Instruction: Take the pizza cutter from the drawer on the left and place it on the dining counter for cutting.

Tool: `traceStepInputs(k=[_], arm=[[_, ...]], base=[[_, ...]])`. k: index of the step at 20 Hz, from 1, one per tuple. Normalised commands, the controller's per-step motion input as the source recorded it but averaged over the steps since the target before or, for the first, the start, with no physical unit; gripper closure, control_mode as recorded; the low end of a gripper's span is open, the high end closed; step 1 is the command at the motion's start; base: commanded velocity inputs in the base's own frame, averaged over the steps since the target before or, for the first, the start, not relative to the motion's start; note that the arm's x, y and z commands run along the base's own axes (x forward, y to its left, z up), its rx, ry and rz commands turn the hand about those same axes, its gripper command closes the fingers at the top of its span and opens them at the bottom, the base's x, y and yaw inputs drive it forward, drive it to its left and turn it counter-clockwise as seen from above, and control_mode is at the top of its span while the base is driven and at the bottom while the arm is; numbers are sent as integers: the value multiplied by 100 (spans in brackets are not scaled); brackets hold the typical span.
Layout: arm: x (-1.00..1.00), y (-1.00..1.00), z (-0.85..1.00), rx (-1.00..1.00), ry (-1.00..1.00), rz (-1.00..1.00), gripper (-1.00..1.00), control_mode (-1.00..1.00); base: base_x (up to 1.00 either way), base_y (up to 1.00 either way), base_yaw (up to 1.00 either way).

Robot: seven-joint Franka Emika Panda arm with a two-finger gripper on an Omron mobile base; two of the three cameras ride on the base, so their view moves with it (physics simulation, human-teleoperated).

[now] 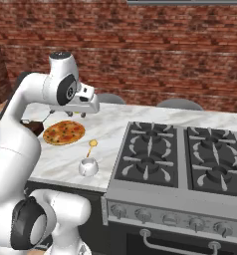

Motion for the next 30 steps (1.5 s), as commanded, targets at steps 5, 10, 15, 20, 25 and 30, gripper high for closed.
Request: traceStepInputs(k=[5,10,15,20,25,30], arm=[[-36,14,0,0,1,1,-100,-100],[-86,55,-7,-1,1,8,-100,-100],[-76,70,-18,-6,1,15,-100,-100],[-50,75,-35,-7,0,15,-100,-100],[-34,78,-30,-8,0,13,-100,-100],[-17,90,-29,-10,0,11,-100,-100]], base=[[0,0,0],[0,0,0],[0,0,0],[0,0,0],[0,0,0],[0,0,0]])
